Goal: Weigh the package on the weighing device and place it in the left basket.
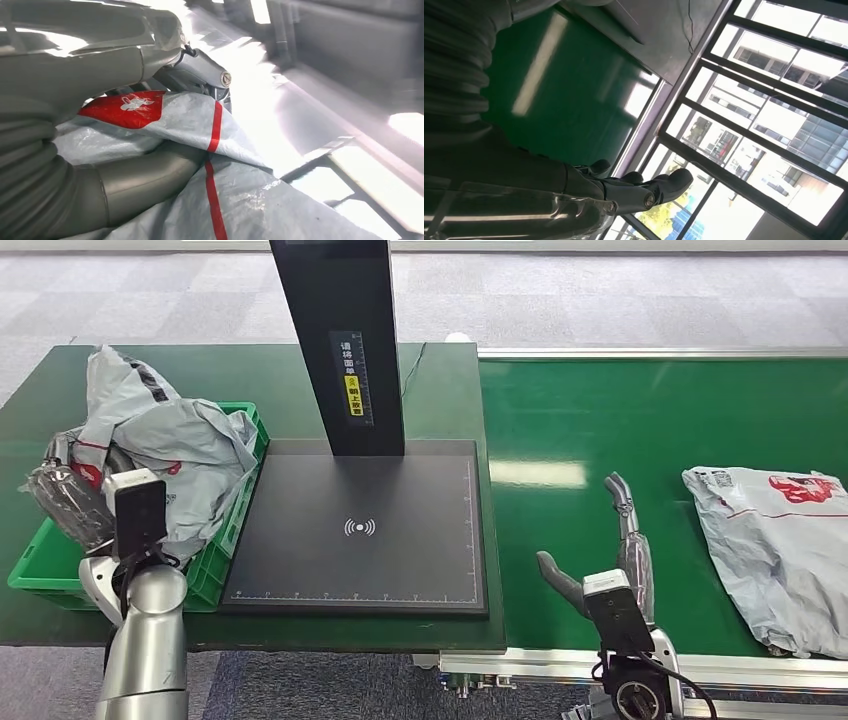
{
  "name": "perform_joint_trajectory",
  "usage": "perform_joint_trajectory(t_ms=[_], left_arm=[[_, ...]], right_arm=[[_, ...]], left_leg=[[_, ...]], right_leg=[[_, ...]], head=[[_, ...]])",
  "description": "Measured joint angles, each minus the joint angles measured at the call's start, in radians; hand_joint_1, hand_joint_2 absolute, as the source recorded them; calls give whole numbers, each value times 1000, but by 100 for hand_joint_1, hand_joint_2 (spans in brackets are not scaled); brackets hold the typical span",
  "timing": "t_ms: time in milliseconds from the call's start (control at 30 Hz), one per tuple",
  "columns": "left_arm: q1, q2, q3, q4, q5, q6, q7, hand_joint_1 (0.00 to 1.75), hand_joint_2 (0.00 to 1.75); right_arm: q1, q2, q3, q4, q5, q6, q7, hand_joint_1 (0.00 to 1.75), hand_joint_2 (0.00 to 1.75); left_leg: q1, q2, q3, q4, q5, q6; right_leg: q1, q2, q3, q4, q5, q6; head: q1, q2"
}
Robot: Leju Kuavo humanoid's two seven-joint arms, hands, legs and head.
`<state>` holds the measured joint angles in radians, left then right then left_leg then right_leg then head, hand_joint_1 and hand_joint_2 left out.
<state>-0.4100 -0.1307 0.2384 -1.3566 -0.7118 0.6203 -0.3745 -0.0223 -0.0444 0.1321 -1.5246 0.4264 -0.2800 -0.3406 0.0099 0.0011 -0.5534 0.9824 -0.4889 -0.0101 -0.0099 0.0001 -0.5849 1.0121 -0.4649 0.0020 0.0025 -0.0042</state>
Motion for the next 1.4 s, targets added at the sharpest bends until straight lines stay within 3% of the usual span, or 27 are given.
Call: perform_joint_trajectory(t_ms=[100,233,300,500,1133,1167,1233,1267,1300,1400], left_arm=[[-50,13,100,94,-8,1,-45,175,175],[-112,2,290,159,15,2,-242,175,175],[-132,-7,379,171,41,2,-300,175,175],[-156,-22,507,204,-36,2,-319,175,175],[-176,-37,575,272,-62,2,-320,172,175],[-176,-37,576,273,-62,2,-320,161,175],[-179,-38,576,279,-71,2,-307,116,175],[-182,-36,568,290,-81,1,-278,96,175],[-185,-30,551,308,-86,-4,-228,99,175],[-178,-3,412,363,-25,-67,-24,131,175]], right_arm=[[1,-4,3,-2,0,-1,1,0,175],[-1,-4,16,-2,2,2,3,0,175],[-2,-4,23,-2,3,4,4,0,175],[-6,-4,32,-2,4,2,7,0,175],[-6,-4,33,-2,4,2,9,0,175],[-6,-4,33,-2,4,2,9,0,175],[-6,-4,33,-2,4,0,10,0,175],[-6,-4,33,-2,4,-1,12,0,175],[-7,-4,33,-2,3,-3,14,0,175],[-14,-6,32,-2,2,-3,23,0,175]], left_leg=[[0,0,-1,0,0,0],[0,0,-2,0,0,0],[0,0,-2,0,0,0],[0,-1,-2,0,0,0],[0,0,-2,0,0,0],[0,0,-2,0,0,0],[0,0,-2,0,0,0],[0,0,-2,0,0,0],[0,-1,-2,0,0,0],[0,-1,-2,0,0,0]], right_leg=[[0,0,-1,0,0,0],[0,0,-2,0,0,0],[0,0,-2,0,0,0],[0,-1,-2,0,0,0],[0,0,-2,0,0,0],[0,0,-2,0,0,0],[0,0,-2,0,0,0],[0,0,-2,0,0,0],[0,0,-2,0,0,0],[0,-1,-2,0,0,0]], head=[[0,0],[0,0],[0,0],[0,0],[0,0],[0,0],[0,0],[0,0],[0,0],[0,0]])
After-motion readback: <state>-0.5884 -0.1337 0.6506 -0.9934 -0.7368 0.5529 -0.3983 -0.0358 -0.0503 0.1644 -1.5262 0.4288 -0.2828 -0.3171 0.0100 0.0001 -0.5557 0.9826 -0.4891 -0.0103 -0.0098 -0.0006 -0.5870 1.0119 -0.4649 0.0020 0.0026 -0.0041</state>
